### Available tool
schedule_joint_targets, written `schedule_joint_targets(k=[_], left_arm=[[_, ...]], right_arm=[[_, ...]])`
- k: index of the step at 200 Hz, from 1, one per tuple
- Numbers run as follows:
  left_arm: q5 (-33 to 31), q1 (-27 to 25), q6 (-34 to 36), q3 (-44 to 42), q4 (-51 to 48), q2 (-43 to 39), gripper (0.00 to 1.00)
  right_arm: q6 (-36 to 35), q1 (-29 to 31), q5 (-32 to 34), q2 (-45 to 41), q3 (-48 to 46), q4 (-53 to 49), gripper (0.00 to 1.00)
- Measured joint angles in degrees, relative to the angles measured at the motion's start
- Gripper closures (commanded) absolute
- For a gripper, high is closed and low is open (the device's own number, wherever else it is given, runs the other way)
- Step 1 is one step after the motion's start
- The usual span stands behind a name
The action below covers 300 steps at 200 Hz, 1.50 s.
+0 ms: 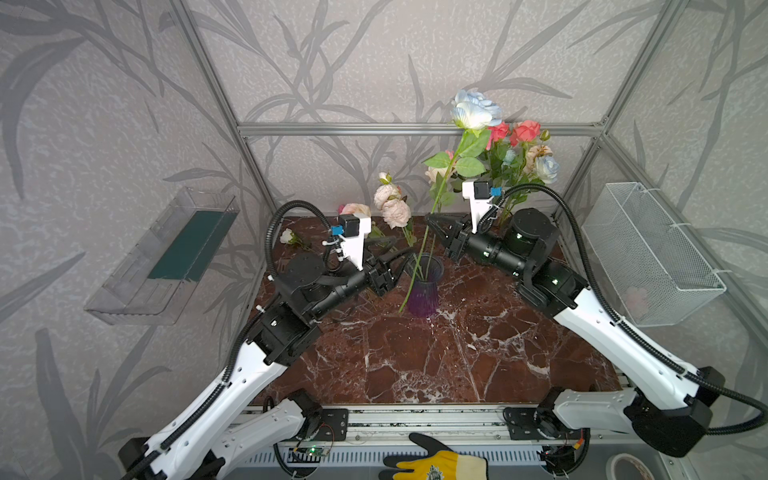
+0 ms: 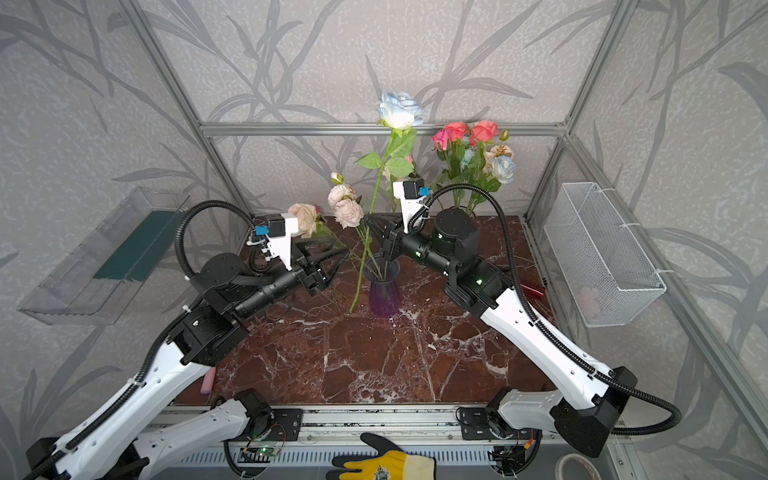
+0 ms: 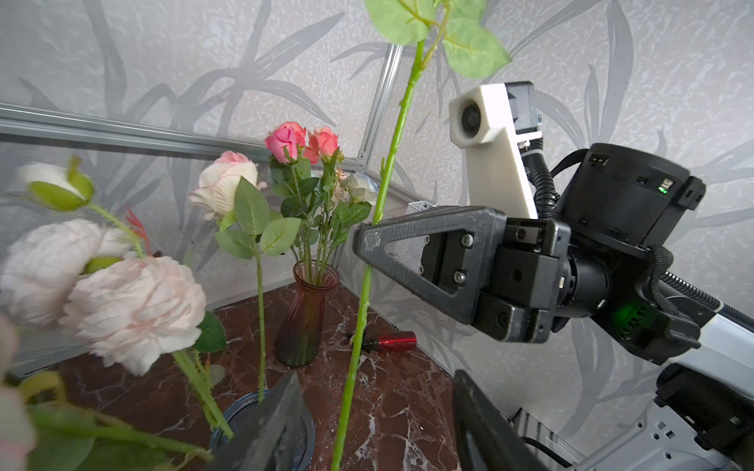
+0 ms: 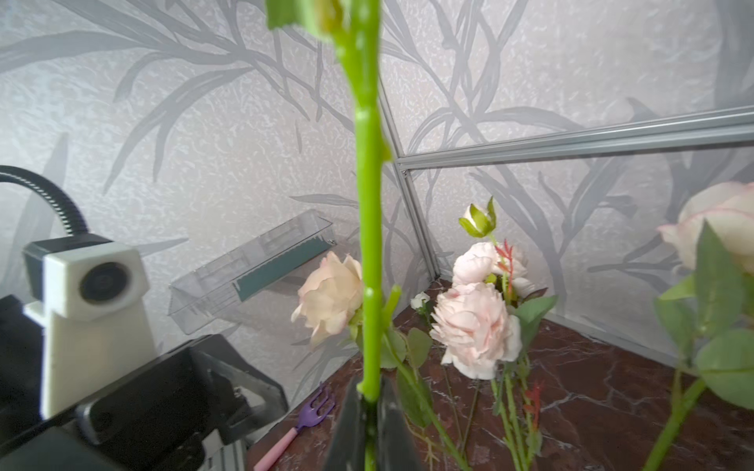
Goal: Arrange the flowers into the vase
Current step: 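Open left gripper and withdraw while right gripper carries rose over vase, then lower the pale blue rose stem into the purple-blue vase with right gripper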
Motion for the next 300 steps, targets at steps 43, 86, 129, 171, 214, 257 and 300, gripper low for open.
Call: schedule_joint_targets(k=[43, 86, 129, 171, 214, 257, 300], left_arm=[[-8.8, 0.0, 0.7, -8.7, -3.3, -11.9, 0.39], [-16.8, 0.0, 0.7, -14.9, -7.5, -19.6, 0.39], [-19.5, 0.0, 0.7, -15.9, -8.9, -20.3, 0.39], [-20.2, 0.0, 0.6, -16.1, -9.3, -20.2, 0.39], [-20.6, 0.0, 0.2, -17.4, -9.3, -20.2, 0.38], [-20.6, 0.0, 0.0, -18.4, -9.2, -20.2, 0.39], [-20.6, 0.0, -0.2, -18.8, -9.2, -20.2, 0.39]], right_arm=[[-7.2, -2.0, 6.9, 0.0, 3.1, -1.7, 0.96], [-9.5, -6.4, 9.4, 2.5, 7.9, -2.2, 0.96], [-8.4, -6.9, 8.7, 6.8, 8.8, -2.2, 0.96], [-5.7, -6.9, 7.0, 7.7, 4.8, -2.3, 0.96], [-2.5, -5.8, 6.1, 7.8, -1.9, -0.9, 0.96], [-0.8, -3.3, 6.4, 9.1, -7.4, 0.8, 0.94], [0.9, -2.2, 7.1, 10.4, -11.3, 1.9, 0.76]])
